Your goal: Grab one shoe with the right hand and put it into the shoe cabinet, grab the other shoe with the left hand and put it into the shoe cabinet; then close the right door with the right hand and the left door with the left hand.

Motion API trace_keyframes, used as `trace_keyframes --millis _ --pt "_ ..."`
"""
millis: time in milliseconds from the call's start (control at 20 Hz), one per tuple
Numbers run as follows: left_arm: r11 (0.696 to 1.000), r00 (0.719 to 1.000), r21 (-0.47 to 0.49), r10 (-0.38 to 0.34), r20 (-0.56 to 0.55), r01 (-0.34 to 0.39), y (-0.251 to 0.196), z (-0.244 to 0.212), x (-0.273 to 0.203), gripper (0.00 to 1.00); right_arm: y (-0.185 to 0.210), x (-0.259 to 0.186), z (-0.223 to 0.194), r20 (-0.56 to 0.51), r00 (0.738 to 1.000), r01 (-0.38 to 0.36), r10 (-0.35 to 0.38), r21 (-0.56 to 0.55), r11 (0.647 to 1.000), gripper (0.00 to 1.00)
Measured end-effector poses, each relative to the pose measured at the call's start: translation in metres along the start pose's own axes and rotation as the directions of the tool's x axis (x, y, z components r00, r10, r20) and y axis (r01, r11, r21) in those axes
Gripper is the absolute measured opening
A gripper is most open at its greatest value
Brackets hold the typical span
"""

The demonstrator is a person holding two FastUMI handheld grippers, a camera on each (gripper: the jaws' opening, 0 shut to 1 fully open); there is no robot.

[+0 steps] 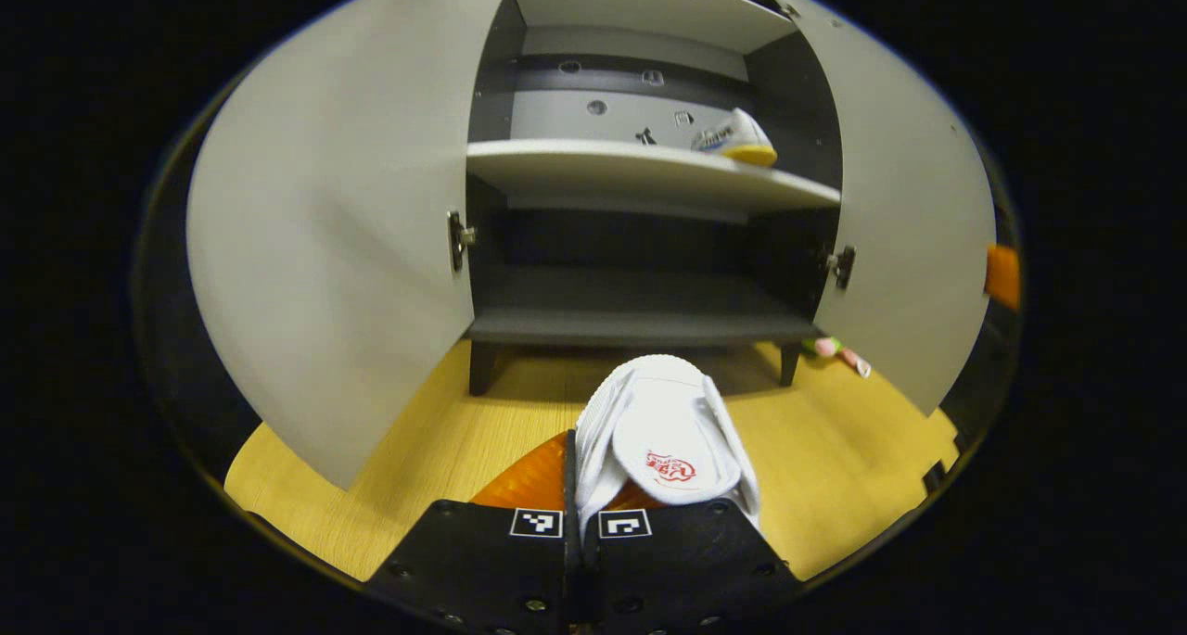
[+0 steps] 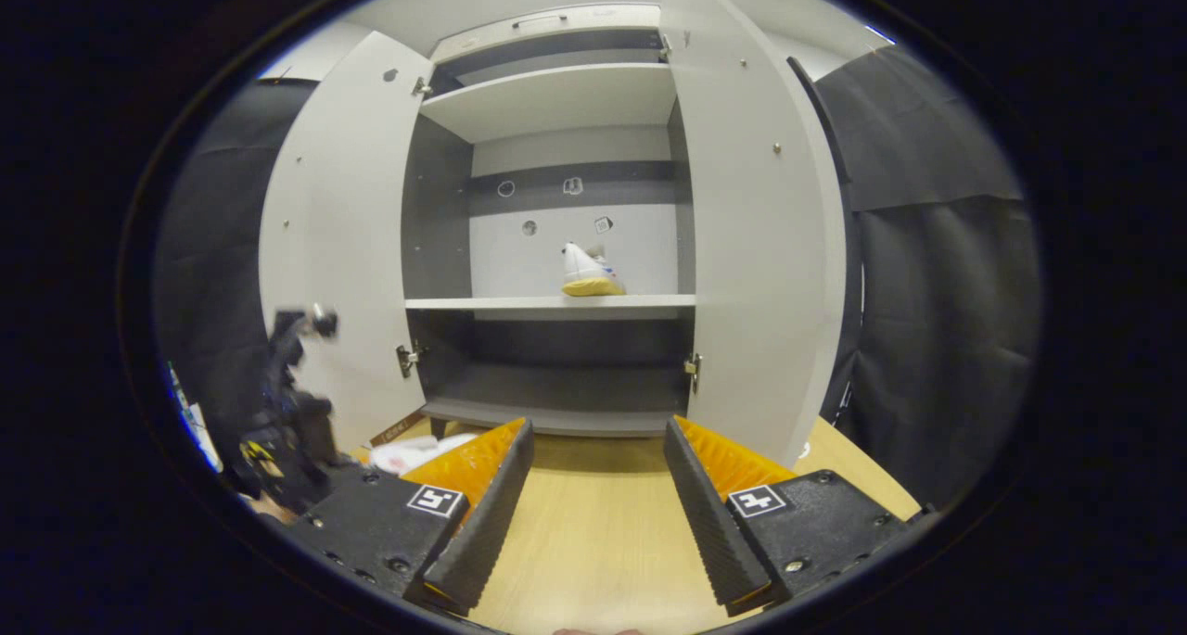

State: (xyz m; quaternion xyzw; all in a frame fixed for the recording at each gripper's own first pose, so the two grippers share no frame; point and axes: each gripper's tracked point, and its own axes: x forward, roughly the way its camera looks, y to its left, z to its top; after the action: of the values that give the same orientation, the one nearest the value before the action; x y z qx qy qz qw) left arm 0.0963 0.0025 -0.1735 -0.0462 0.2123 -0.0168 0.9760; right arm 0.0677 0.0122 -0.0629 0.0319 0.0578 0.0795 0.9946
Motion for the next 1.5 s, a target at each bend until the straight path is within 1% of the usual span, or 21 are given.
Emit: trace_keyframes --millis 150,200,300,350,400,500,650,700,750,800,900,1050,1150,1300,1400,1500 --pt "1.000 0.995 0.007 -0.001 0.103 0.001 -0.006 0.082 -0.013 0.00 0.009 -0.001 -0.001 0.000 1.000 -0.029 0.029 -0.005 1.000 0.89" --pt "1.000 0.994 0.014 -0.016 0.110 0.015 -0.010 0.103 -0.012 0.00 0.011 -0.001 -0.001 0.002 0.999 -0.035 0.035 -0.009 0.999 0.89" --pt "0.999 0.989 0.001 -0.041 0.141 0.042 -0.019 0.150 0.002 0.00 0.017 -0.002 -0.001 0.004 0.999 -0.051 0.051 -0.008 0.999 0.89" --pt "0.999 0.988 -0.005 -0.033 0.151 0.034 -0.020 0.174 0.013 0.00 0.019 -0.002 0.001 0.011 0.998 -0.058 0.058 -0.006 0.998 0.89" --pt "1.000 0.988 -0.010 -0.021 0.155 0.023 -0.022 0.195 0.026 0.00 0.021 -0.002 0.003 0.018 0.998 -0.060 0.060 -0.009 0.998 0.90" --pt "1.000 0.989 0.014 0.025 0.147 -0.028 -0.019 0.228 0.056 0.00 0.025 -0.009 0.005 0.024 0.998 -0.061 0.061 -0.014 0.998 0.90" --pt "0.996 0.990 0.041 0.079 0.113 -0.084 -0.018 0.267 0.103 0.00 0.023 -0.013 0.011 0.029 0.998 -0.047 0.047 -0.014 0.999 0.89" --pt "0.994 0.990 0.036 0.099 0.095 -0.103 -0.030 0.276 0.113 0.00 0.023 -0.014 0.011 0.029 0.999 -0.045 0.045 -0.005 0.999 0.90" --pt "0.994 0.991 0.027 0.107 0.080 -0.110 -0.035 0.283 0.127 0.00 0.022 -0.015 0.011 0.026 0.999 -0.040 0.040 0.005 0.999 0.89" --pt "0.993 0.991 0.017 0.118 0.058 -0.119 -0.024 0.293 0.141 0.00 0.021 -0.016 0.010 0.022 0.999 -0.037 0.036 0.012 0.999 0.89" --pt "0.990 0.990 -0.005 0.141 0.009 -0.141 -0.020 0.290 0.169 0.00 0.016 -0.017 0.009 0.015 1.000 -0.026 0.025 0.024 0.999 0.89" --pt "0.985 0.983 0.023 0.172 -0.063 -0.171 -0.015 0.282 0.197 0.00 0.009 -0.017 0.010 0.013 1.000 -0.009 0.009 0.041 0.999 0.89" --pt "0.979 0.972 0.031 0.205 -0.112 -0.203 -0.007 0.274 0.212 0.00 0.008 -0.016 0.008 0.005 1.000 -0.009 0.009 0.050 0.999 0.89" --pt "0.976 0.964 -0.019 0.210 -0.161 -0.216 -0.001 0.270 0.230 0.00 0.005 -0.016 0.009 0.007 1.000 0.002 -0.002 0.047 0.999 0.89" --pt "0.975 0.955 -0.018 0.214 -0.205 -0.223 0.003 0.263 0.238 0.00 0.003 -0.015 0.005 -0.005 1.000 0.003 -0.003 0.044 0.999 0.89" --pt "0.976 0.950 -0.026 0.203 -0.238 -0.215 0.002 0.259 0.241 0.00 0.003 -0.013 0.002 -0.018 1.000 0.001 -0.001 0.049 0.999 0.89"
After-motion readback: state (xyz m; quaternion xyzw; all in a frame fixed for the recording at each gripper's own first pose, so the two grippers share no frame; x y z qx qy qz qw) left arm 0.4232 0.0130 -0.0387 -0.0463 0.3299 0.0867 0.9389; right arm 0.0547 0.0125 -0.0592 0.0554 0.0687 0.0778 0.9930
